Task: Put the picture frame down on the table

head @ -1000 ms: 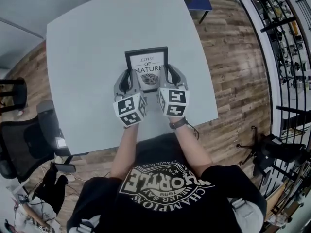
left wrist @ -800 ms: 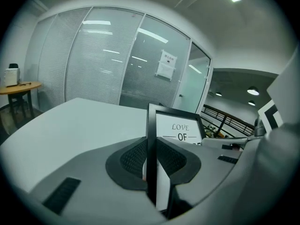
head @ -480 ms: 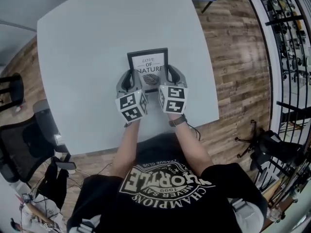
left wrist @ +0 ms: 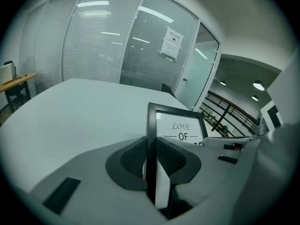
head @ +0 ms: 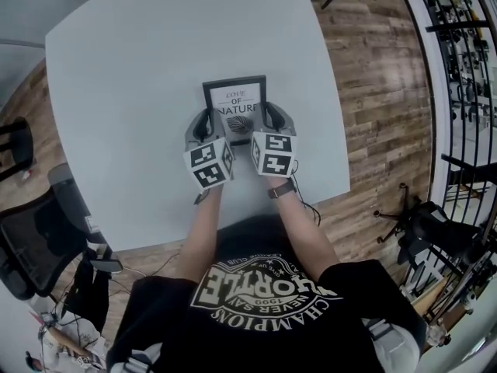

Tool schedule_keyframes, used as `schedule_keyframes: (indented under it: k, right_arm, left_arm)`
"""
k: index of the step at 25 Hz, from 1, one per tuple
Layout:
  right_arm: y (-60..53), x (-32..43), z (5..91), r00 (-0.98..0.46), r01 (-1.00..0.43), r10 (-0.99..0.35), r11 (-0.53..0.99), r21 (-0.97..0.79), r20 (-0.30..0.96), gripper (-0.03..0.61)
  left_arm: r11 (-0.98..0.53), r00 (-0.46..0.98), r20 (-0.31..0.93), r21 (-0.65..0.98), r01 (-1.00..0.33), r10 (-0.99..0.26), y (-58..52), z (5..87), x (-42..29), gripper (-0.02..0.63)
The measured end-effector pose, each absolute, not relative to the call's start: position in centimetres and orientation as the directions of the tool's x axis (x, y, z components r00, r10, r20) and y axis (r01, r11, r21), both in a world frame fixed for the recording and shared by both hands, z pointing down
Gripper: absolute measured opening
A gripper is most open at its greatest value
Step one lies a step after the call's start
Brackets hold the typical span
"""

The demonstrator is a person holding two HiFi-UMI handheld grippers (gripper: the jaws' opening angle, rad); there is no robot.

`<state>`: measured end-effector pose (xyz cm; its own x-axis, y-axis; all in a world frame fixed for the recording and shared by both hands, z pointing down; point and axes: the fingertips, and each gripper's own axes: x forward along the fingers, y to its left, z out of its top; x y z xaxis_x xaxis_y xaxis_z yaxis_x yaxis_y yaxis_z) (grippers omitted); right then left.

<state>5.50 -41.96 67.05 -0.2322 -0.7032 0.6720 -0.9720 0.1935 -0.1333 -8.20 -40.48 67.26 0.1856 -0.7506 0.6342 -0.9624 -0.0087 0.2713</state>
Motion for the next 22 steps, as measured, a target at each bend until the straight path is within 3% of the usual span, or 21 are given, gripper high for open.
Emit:
schedule_keyframes:
  k: [22]
  right_arm:
    - [-43.6,6.1,74.5,-0.223,-0.974,-0.609,0.163,-0.155,0.762,0.064]
  left_arm:
    - [-0.001,0.214,0.738,0.278,-0.960,-0.639,-42.6,75.0,-7.6,0.067]
